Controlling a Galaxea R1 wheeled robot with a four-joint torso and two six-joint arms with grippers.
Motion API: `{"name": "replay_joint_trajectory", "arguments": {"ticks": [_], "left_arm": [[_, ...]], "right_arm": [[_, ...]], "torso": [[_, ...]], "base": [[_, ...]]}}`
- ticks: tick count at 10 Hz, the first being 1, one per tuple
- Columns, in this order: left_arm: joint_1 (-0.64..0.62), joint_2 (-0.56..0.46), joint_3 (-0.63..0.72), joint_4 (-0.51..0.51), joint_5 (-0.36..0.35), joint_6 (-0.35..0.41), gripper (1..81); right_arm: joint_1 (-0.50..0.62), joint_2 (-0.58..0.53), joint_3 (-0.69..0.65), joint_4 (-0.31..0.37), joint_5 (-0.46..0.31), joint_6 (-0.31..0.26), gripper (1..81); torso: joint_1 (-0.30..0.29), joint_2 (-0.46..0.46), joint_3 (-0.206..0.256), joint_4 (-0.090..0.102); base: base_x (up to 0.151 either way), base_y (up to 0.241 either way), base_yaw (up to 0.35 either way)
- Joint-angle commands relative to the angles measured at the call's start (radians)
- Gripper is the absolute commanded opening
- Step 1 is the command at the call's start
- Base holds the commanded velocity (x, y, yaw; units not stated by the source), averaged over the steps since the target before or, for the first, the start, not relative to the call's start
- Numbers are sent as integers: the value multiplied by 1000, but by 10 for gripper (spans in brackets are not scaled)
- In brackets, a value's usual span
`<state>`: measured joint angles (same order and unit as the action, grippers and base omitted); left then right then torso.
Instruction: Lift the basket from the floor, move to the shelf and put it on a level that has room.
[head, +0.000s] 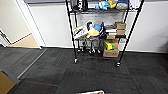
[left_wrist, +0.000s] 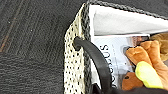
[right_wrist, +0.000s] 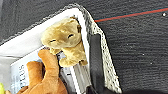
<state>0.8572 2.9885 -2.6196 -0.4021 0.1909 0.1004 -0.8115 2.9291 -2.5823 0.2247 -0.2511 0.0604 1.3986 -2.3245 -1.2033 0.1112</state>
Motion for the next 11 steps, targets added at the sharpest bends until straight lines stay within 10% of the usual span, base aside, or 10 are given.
{"name": "replay_joint_trajectory", "arguments": {"ticks": [1, 11], "left_arm": [[-112, 0, 15, -11, 64, -7, 10], [-128, -212, 346, -17, 137, -7, 10]], "right_arm": [[106, 1, 10, 24, -47, 12, 10], [24, -241, 321, 162, 42, 15, 10]], "torso": [[0, 0, 0, 0], [-142, 226, -1, 0]], "base": [[0, 0, 0], [0, 0, 0]]}}
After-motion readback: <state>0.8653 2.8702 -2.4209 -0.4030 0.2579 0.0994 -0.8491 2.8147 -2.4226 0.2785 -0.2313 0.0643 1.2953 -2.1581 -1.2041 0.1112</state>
